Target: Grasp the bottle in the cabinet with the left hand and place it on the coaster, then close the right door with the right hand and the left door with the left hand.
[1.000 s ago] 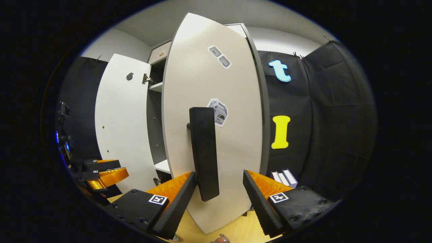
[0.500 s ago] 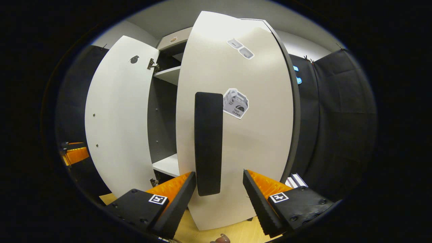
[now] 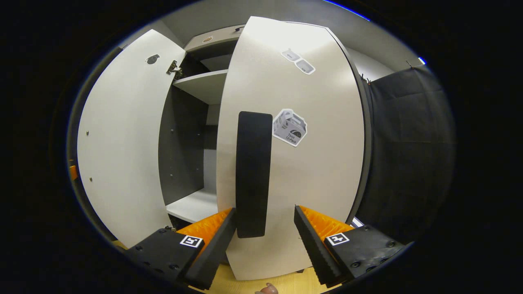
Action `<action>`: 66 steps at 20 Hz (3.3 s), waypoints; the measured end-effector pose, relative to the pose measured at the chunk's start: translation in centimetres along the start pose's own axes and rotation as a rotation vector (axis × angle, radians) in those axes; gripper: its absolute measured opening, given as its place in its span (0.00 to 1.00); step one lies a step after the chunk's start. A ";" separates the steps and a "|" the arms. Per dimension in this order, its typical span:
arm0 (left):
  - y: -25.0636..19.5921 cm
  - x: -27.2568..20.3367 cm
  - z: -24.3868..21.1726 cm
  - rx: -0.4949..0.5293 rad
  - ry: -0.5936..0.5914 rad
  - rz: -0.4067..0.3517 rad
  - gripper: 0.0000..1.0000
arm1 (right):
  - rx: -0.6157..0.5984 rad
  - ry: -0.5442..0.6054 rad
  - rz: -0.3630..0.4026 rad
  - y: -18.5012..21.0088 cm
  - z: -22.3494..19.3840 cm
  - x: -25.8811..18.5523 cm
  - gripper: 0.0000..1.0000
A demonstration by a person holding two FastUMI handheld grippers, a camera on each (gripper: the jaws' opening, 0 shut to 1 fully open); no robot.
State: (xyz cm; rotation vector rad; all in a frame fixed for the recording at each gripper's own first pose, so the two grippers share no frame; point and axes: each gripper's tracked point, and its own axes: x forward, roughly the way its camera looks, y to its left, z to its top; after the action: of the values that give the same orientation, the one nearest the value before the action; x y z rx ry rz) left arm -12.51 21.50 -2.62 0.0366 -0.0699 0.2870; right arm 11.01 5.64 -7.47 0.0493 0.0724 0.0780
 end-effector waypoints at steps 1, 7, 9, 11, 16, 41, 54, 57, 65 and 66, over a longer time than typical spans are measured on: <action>0.3 0.3 0.2 -0.007 -0.007 -0.011 0.96 | 0.005 -0.003 -0.012 0.0 0.0 0.3 0.94; -0.8 3.3 1.1 -0.029 -0.045 -0.111 0.96 | 0.008 0.010 -0.055 0.1 0.3 0.0 0.94; -1.1 3.7 1.2 -0.017 -0.049 -0.137 0.96 | -0.008 -0.003 -0.063 0.0 0.8 -1.7 0.95; -1.6 3.8 1.1 -0.022 -0.052 -0.162 0.96 | -0.026 -0.009 -0.071 -0.2 1.1 -3.8 0.97; -2.8 4.0 1.0 -0.083 -0.049 -0.219 0.94 | -0.041 -0.006 -0.097 -1.0 1.2 -7.2 0.97; -11.3 6.3 2.2 -0.094 -0.078 -0.166 0.92 | -0.052 0.032 0.108 -5.2 0.6 -4.5 0.96; -20.0 7.8 2.2 -0.083 -0.072 -0.347 0.94 | 0.000 -0.012 0.089 -7.3 2.3 -5.8 0.96; -20.0 7.1 1.0 -0.111 -0.030 -0.358 0.94 | -0.012 -0.006 0.066 -7.7 1.8 -6.1 0.96; -18.7 6.8 0.2 -0.081 -0.005 -0.324 0.94 | 0.044 0.022 0.051 -5.5 1.5 -6.6 0.97; -18.6 6.8 -0.1 -0.079 -0.001 -0.316 0.94 | 0.080 0.028 0.064 -4.7 1.6 -6.8 0.97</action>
State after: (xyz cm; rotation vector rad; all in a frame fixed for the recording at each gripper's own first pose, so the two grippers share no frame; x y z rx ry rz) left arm -0.68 5.61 -2.72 -0.0303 -0.0749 -0.0322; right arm 4.76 0.34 -5.60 0.1308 0.1020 0.1398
